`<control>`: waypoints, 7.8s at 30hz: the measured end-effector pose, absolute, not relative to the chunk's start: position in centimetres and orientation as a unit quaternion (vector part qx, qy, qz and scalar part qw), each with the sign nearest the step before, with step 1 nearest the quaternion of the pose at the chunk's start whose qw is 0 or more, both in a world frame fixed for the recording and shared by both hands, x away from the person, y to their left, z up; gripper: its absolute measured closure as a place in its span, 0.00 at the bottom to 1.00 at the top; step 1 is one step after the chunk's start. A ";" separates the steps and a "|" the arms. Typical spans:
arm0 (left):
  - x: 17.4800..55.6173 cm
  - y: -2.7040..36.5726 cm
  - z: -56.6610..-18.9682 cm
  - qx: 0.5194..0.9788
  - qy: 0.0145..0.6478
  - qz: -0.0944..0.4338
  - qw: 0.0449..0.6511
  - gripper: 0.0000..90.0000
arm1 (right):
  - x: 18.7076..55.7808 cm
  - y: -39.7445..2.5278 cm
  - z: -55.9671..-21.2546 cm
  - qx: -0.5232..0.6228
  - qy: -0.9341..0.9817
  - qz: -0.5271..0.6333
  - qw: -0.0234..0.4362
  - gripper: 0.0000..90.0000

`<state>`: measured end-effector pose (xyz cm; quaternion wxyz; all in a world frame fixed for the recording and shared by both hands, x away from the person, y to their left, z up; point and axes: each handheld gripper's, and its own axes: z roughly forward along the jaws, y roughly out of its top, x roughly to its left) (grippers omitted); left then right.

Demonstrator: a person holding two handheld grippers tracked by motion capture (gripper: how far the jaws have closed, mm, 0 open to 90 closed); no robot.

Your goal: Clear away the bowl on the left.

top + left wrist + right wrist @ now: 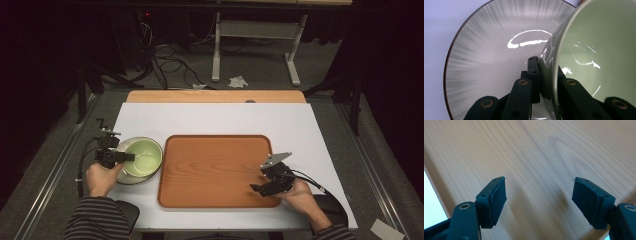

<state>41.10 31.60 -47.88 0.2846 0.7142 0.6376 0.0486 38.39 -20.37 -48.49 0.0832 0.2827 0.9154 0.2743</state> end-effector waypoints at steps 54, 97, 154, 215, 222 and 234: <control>40.6 24.4 -43.3 0.768 0.533 0.059 0.351 0.93 | 38.4 -20.4 -48.5 0.288 0.913 0.276 0.082 0.32; 43.8 14.4 -43.7 0.816 0.455 -0.006 0.356 0.93 | 38.4 -20.3 -48.5 0.283 0.914 0.276 0.084 0.32; 46.2 10.3 -48.3 0.819 0.474 -0.024 0.323 0.92 | 38.3 -20.2 -48.6 0.283 0.915 0.275 0.080 0.32; 41.5 17.2 -44.1 0.808 0.458 0.079 0.362 0.50 | 38.2 -20.2 -48.5 0.274 0.919 0.274 0.078 0.32; 40.6 17.9 -44.4 0.810 0.457 0.084 0.358 0.50 | 38.2 -20.2 -48.6 0.275 0.919 0.273 0.077 0.32; 39.4 18.6 -44.9 0.815 0.457 0.081 0.346 0.49 | 38.2 -20.2 -48.6 0.274 0.919 0.273 0.079 0.32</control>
